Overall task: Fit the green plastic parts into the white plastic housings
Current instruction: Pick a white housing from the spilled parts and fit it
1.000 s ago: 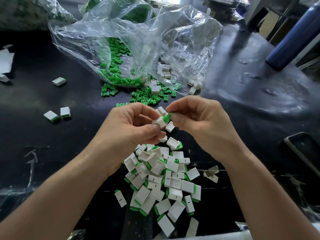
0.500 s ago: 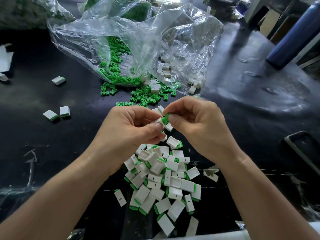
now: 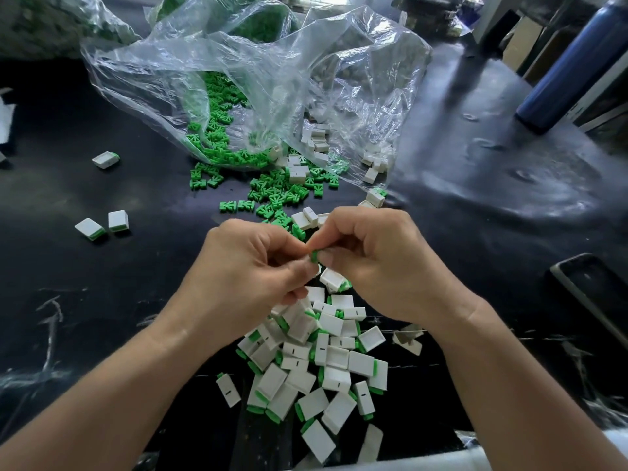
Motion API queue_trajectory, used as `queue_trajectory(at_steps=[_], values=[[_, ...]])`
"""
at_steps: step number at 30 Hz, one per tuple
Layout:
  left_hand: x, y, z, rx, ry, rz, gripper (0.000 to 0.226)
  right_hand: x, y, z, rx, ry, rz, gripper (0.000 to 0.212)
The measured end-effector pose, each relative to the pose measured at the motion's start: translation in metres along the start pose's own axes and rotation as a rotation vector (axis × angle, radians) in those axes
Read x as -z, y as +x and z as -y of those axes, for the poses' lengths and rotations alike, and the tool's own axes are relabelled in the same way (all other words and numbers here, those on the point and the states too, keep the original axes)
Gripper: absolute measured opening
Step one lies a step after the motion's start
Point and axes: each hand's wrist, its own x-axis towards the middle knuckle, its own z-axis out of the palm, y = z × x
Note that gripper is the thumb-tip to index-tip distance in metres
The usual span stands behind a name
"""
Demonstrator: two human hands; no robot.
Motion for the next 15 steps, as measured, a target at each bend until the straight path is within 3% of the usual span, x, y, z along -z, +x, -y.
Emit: queue_trajectory(at_steps=[5, 8, 15], values=[[0.0001, 0.0016, -0.003, 0.047, -0.205, 0.034, 0.004, 0.0039, 0.0018, 0.002, -0.034, 0.127, -0.024, 0.019], [0.0012, 0.0028, -0.0047, 0.04, -0.329, 0.012, 0.014, 0.0064, 0.0034, 0.004, -0.056, 0.223, -0.043, 0.03], [0.0019, 0.0021, -0.0014, -0.019, -0.124, 0.004, 0.008, 0.0008, 0.0017, 0.0011, -0.04, 0.107, -0.028, 0.015]])
